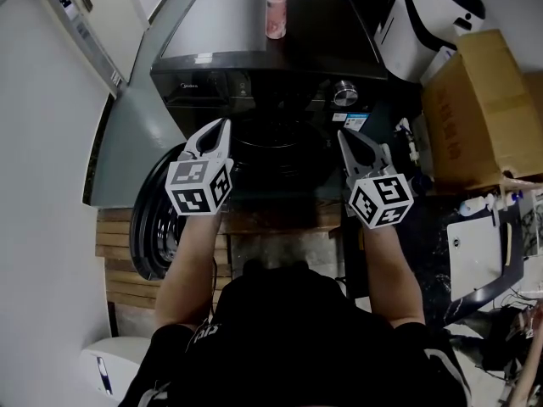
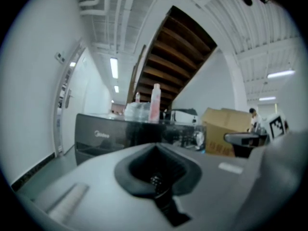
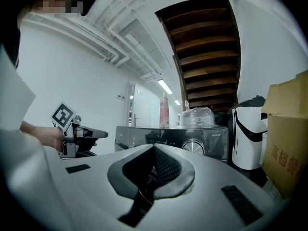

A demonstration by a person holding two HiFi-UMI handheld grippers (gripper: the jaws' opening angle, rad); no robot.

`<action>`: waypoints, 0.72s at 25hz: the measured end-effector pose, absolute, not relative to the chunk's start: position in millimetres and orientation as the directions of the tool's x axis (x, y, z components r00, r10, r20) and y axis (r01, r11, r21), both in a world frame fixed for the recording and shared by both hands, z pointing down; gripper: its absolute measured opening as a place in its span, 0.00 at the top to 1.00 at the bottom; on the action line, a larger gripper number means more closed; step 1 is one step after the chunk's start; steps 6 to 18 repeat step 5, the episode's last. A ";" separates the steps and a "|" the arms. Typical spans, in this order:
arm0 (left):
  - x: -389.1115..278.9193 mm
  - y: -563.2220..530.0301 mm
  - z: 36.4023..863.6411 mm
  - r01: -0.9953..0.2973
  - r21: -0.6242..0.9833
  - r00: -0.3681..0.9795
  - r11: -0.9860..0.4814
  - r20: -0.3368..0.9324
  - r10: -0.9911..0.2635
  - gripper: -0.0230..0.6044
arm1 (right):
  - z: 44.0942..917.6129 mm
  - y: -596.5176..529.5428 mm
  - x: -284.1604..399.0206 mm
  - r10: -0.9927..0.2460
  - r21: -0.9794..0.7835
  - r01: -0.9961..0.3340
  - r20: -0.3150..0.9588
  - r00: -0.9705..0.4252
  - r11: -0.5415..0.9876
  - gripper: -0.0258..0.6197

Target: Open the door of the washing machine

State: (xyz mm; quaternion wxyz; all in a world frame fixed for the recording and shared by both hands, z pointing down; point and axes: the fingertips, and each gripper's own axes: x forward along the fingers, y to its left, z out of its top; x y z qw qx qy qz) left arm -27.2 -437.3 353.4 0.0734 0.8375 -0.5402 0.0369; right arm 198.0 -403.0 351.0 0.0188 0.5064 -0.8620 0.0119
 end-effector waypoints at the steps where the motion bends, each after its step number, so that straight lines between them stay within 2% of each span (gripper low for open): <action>1: -28.1 -436.9 353.1 -0.911 0.082 0.412 -0.405 0.139 -0.900 0.95 | 350.2 -403.0 197.2 -0.872 0.000 -0.873 0.041 -0.488 0.488 0.97; 18: -33.6 -436.3 349.8 -0.915 0.084 0.403 -0.395 0.126 -0.906 0.95 | 348.3 -401.6 193.1 -0.868 0.007 -0.868 0.034 -0.495 0.496 0.97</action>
